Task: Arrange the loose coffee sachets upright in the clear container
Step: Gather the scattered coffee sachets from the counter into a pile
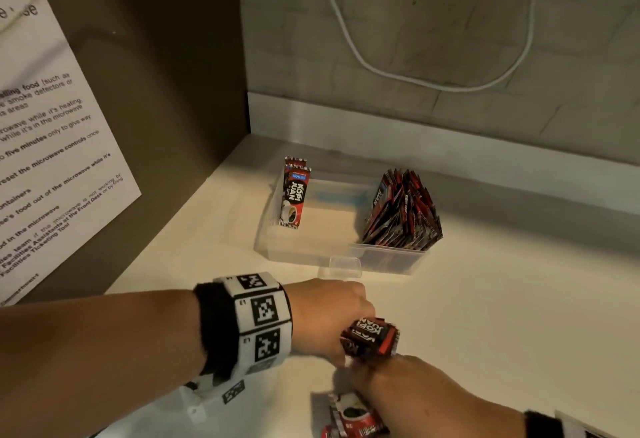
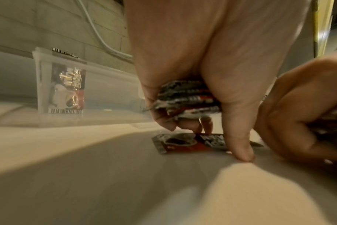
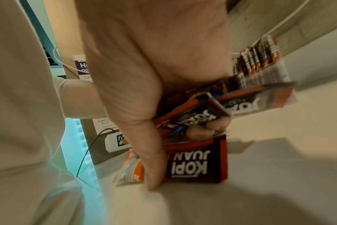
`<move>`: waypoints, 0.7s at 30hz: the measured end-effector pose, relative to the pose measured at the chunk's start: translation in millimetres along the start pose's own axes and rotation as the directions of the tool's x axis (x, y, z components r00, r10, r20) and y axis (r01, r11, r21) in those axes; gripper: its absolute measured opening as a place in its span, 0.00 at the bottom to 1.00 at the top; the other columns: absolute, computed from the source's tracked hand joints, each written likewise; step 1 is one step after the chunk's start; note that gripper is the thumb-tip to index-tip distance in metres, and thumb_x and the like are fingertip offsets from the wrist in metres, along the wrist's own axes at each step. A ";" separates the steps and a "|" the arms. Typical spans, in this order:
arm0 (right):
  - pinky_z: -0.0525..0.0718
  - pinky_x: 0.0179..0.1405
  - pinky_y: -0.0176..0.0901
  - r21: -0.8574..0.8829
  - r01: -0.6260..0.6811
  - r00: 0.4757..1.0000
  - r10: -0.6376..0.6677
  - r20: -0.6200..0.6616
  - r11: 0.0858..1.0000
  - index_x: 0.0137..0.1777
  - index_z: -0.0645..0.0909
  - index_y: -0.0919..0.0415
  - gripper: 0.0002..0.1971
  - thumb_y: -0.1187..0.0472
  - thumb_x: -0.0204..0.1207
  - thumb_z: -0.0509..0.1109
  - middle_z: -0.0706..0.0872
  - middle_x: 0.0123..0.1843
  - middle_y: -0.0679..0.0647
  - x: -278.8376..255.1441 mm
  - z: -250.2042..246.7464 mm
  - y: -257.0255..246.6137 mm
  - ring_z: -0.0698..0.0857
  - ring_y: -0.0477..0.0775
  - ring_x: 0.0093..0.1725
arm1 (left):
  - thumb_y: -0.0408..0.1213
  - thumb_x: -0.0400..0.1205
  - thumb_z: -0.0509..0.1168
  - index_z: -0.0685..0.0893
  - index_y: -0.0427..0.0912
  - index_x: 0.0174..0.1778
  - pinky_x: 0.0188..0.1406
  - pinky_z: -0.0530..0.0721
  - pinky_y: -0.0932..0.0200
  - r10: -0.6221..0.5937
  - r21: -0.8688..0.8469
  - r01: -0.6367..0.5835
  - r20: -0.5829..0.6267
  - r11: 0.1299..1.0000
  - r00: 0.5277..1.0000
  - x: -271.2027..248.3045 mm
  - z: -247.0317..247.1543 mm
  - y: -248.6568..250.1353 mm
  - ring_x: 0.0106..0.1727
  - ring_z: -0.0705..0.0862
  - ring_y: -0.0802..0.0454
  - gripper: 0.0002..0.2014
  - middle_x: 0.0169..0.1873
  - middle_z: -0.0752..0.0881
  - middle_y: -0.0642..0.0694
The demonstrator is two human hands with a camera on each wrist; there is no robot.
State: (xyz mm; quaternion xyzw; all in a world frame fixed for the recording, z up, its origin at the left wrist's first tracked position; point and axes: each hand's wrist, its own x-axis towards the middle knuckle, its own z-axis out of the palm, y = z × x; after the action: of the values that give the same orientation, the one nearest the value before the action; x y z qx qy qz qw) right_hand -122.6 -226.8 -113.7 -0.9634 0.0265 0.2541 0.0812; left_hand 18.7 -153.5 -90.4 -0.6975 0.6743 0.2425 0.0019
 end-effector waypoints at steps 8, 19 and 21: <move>0.78 0.56 0.31 0.377 0.117 0.982 -0.051 -0.181 0.919 0.60 0.75 0.39 0.16 0.40 0.73 0.67 0.85 0.54 0.38 -41.1 -41.1 22.3 0.83 0.34 0.54 | 0.37 0.80 0.68 0.81 0.43 0.54 0.49 0.80 0.51 -0.035 -0.025 0.035 -0.001 0.999 0.999 -6.7 9.5 -5.3 0.51 0.81 0.45 0.08 0.50 0.83 0.43; 0.79 0.28 0.32 0.819 0.330 0.836 0.257 -0.484 0.469 0.58 0.70 0.53 0.28 0.70 0.64 0.79 0.81 0.40 0.53 -26.3 -94.4 -0.6 0.82 0.36 0.32 | 0.54 0.72 0.71 0.79 0.54 0.54 0.55 0.81 0.50 -0.477 -0.947 -0.230 -0.313 0.225 0.821 -41.1 -18.0 -7.1 0.49 0.86 0.55 0.18 0.38 0.90 0.56; 0.77 0.27 0.26 0.831 0.340 0.848 0.238 -0.473 0.441 0.60 0.66 0.54 0.31 0.79 0.64 0.74 0.78 0.38 0.47 -8.9 -96.9 -14.1 0.81 0.32 0.31 | 0.61 0.60 0.78 0.77 0.50 0.65 0.64 0.80 0.42 -0.394 -0.942 -0.316 -0.335 0.115 0.856 -41.2 -16.7 -4.2 0.64 0.84 0.43 0.38 0.54 0.89 0.45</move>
State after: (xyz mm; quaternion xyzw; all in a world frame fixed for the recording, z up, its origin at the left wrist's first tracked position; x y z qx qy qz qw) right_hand -81.9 -229.3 -24.2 -0.8017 0.1469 -0.0760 0.5744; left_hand 29.3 -120.0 -63.0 -0.5713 0.2898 0.4308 -0.6356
